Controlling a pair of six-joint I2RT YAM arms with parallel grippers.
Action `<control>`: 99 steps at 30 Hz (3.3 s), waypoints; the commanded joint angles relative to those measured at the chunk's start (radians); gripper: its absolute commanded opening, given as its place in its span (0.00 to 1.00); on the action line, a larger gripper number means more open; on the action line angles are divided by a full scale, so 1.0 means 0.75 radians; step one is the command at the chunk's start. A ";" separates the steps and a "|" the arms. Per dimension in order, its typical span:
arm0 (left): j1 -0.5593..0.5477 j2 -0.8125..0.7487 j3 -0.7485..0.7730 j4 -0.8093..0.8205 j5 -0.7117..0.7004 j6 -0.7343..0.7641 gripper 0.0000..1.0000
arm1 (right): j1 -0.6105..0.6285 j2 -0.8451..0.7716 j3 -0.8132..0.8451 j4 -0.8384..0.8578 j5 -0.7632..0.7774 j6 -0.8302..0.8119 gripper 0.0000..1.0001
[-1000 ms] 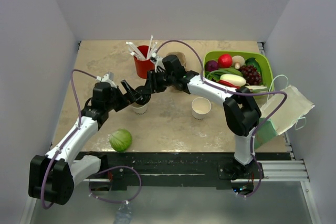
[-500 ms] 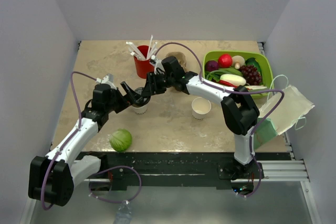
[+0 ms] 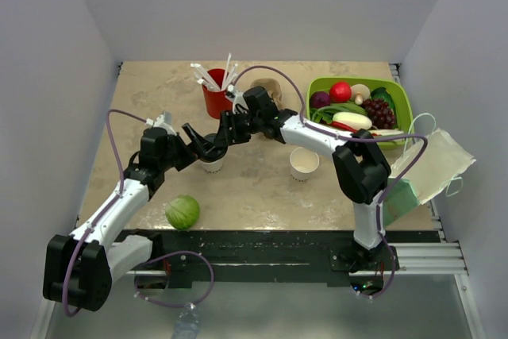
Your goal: Pack the takeout coffee
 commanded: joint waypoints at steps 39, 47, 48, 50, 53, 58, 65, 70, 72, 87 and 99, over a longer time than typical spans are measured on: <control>0.041 -0.077 0.001 -0.043 -0.166 -0.045 0.72 | 0.054 -0.059 0.094 -0.060 0.115 -0.009 0.43; 0.055 -0.059 0.017 -0.041 -0.178 -0.035 0.64 | 0.054 -0.023 0.161 -0.107 0.109 -0.013 0.38; 0.057 -0.059 0.019 -0.049 -0.186 -0.033 0.64 | 0.052 -0.023 0.163 -0.103 0.107 -0.013 0.38; 0.061 -0.063 0.021 -0.051 -0.194 -0.027 0.64 | 0.054 -0.020 0.178 -0.107 0.117 -0.015 0.40; 0.063 -0.057 0.021 -0.061 -0.209 -0.029 0.64 | 0.052 -0.014 0.190 -0.121 0.153 -0.023 0.42; 0.078 -0.051 0.011 -0.069 -0.223 -0.043 0.62 | 0.054 0.006 0.210 -0.152 0.209 -0.029 0.46; 0.100 -0.061 -0.001 -0.055 -0.199 -0.041 0.61 | 0.054 0.065 0.227 -0.107 0.178 0.016 0.57; 0.116 -0.051 -0.014 -0.031 -0.164 -0.039 0.60 | 0.054 0.129 0.280 -0.072 0.156 0.050 0.54; 0.125 -0.047 -0.022 -0.006 -0.145 -0.045 0.59 | 0.056 0.143 0.286 -0.064 0.143 0.063 0.51; 0.137 -0.010 -0.014 0.049 -0.068 -0.029 0.58 | 0.060 0.151 0.278 0.012 0.117 0.132 0.10; 0.143 -0.087 0.035 -0.030 -0.090 0.018 0.73 | 0.060 0.102 0.308 -0.078 0.203 0.077 0.00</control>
